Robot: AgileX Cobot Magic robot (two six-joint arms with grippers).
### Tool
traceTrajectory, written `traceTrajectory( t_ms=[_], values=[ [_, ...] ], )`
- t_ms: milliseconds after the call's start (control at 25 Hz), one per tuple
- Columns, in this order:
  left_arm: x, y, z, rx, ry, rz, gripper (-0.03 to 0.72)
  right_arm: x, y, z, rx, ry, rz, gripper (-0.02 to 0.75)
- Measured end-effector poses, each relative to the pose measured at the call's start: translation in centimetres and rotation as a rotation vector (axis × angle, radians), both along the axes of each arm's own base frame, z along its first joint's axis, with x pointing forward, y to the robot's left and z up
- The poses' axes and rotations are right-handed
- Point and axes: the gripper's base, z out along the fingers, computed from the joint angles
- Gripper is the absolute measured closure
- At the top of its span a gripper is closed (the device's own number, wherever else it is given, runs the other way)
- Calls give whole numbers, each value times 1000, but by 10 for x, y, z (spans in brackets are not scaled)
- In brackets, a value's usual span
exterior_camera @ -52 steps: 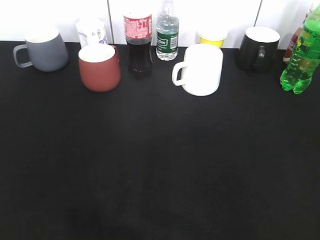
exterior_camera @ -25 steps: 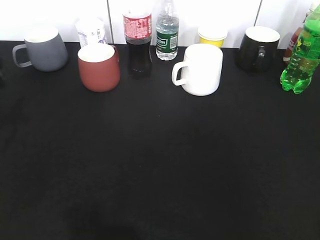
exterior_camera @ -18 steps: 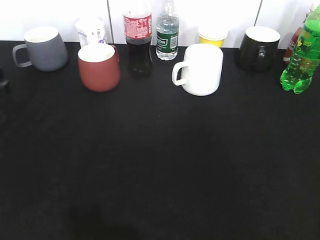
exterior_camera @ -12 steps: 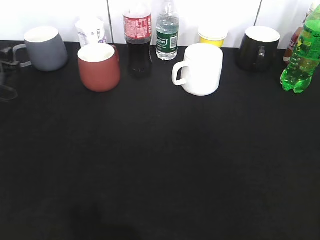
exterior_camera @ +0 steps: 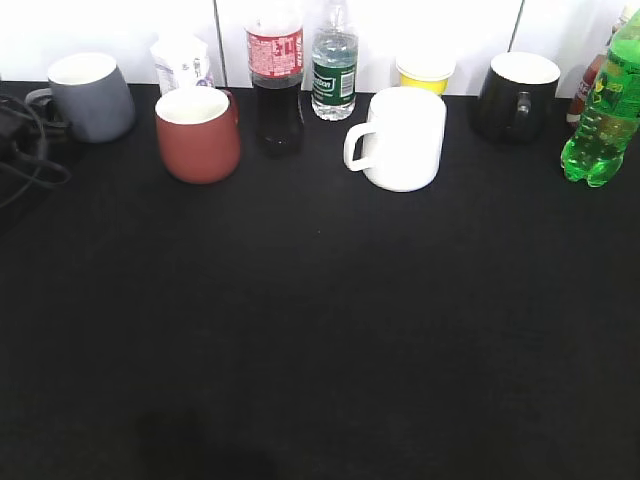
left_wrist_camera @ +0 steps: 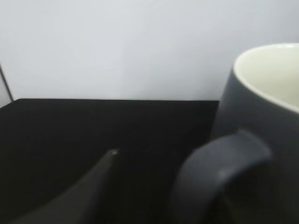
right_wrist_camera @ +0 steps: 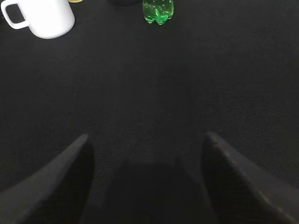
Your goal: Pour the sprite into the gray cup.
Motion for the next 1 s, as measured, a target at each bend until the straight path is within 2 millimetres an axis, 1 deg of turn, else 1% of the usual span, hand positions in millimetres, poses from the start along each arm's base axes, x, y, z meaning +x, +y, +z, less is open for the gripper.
traceTrajectory(
  t_ms=[40, 80, 120, 320, 360, 400, 480, 520, 560, 600, 640, 760, 840, 880, 920, 960, 1000],
  values=[
    [2, 0, -1, 2, -2, -3, 416, 0, 0, 0, 0, 0, 0, 192],
    [2, -1, -2, 12, -1, -18, 529, 0, 0, 0, 0, 0, 0, 192],
    [3, -3, -2, 26, -1, -39, 615, 0, 0, 0, 0, 0, 0, 192],
    [3, -4, 1, 45, -36, -57, 634, 0, 0, 0, 0, 0, 0, 192],
    [3, -4, 5, 46, -44, -58, 635, 0, 0, 0, 0, 0, 0, 192],
    [2, -4, 13, 48, -60, -58, 635, 0, 0, 0, 0, 0, 0, 192],
    [-9, -5, 47, 54, -120, -58, 636, 0, 0, 0, 0, 0, 0, 192],
    [-23, -6, 63, 32, -144, -57, 636, 0, 0, 0, 0, 0, 0, 192],
    [-41, -11, 74, 9, -153, -68, 636, 0, 0, 0, 0, 0, 0, 192],
    [-63, -19, 79, -2, -147, -86, 636, 0, 0, 0, 0, 0, 0, 192],
    [-85, -30, 88, -3, -150, -121, 636, 0, 0, 0, 0, 0, 0, 192],
    [-151, -65, 103, -8, -153, -242, 636, 0, 0, 0, 0, 0, 0, 192],
    [-189, -84, 104, -13, -150, -334, 636, 0, 0, 0, 0, -2, 0, 192],
    [-204, -91, 101, -12, -137, -378, 636, -1, 0, 6, 0, -35, -2, 192],
    [-214, -99, 97, 1, -122, -436, 636, 0, 0, 13, 0, -105, -6, 192],
    [-221, -106, 92, 21, -105, -494, 636, 8, -1, 23, 0, -196, -14, 192],
    [-225, -111, 90, 39, -100, -542, 636, 20, -3, 28, -8, -262, -22, 192]
  ],
)
